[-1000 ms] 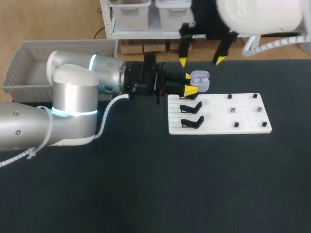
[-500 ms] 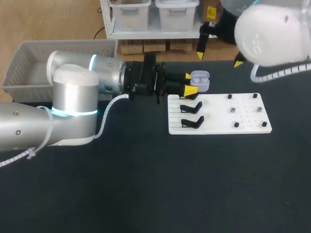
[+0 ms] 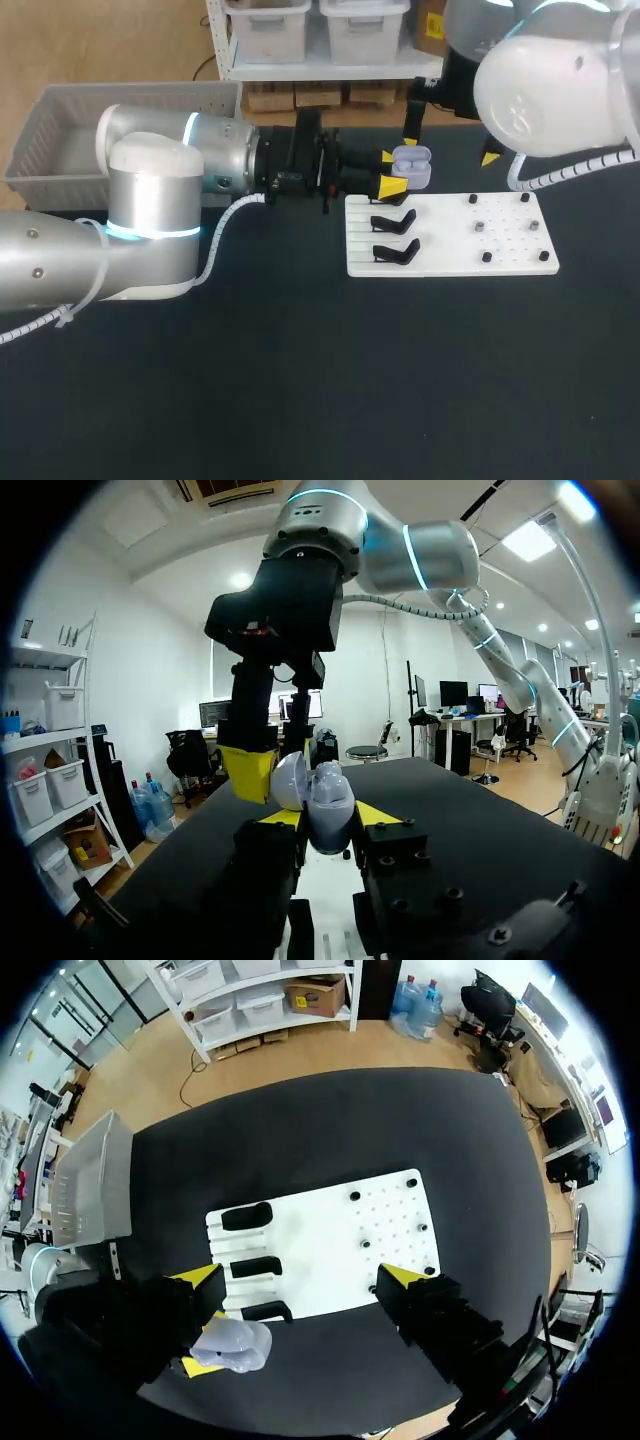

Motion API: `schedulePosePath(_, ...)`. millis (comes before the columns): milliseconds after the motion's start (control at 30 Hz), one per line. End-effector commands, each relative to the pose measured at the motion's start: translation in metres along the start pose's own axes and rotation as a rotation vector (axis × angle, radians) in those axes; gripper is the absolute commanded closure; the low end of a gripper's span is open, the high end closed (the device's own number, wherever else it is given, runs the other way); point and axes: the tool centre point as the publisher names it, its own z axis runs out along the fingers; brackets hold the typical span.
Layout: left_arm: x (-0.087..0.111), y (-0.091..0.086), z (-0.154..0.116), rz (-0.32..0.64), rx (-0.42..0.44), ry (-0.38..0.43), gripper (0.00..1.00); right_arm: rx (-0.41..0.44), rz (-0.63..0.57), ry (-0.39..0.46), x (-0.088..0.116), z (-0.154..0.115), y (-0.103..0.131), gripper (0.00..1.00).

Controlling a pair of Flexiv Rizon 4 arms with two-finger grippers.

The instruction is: Pick up each earbud case from the left stands, insert the matching earbuds, close the lid, and place the case in the box.

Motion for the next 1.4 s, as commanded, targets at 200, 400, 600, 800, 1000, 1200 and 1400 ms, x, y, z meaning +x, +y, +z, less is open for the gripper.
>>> schedulePosePath(200,0.0,-0.001,0.0,0.002,-0.005,-0.001,1.0,-0.007,-0.012,0.052,0.019,-0.008,-0.002,0.0)
schedulePosePath(400,0.0,-0.001,0.0,0.002,-0.005,-0.001,1.0,-0.005,0.007,-0.038,0.018,-0.016,-0.008,0.0)
schedulePosePath(600,0.0,-0.001,0.0,0.002,-0.005,-0.001,1.0,-0.108,0.0,-0.217,0.019,-0.051,-0.016,0.0)
schedulePosePath(800,-0.012,-0.001,-0.03,-0.003,-0.061,-0.001,1.0,-0.2,0.004,-0.31,0.031,-0.073,-0.021,0.0)
schedulePosePath(1000,-0.027,0.008,-0.086,0.01,-0.222,0.006,1.0,-0.2,0.004,-0.31,0.031,-0.073,-0.021,0.0)
schedulePosePath(1200,-0.045,0.024,-0.158,0.046,-0.437,0.029,1.0,-0.2,0.004,-0.31,0.031,-0.073,-0.021,0.0)
schedulePosePath(1400,-0.049,0.04,-0.226,0.068,-0.629,0.09,1.0,-0.2,0.004,-0.31,0.031,-0.073,-0.021,0.0)
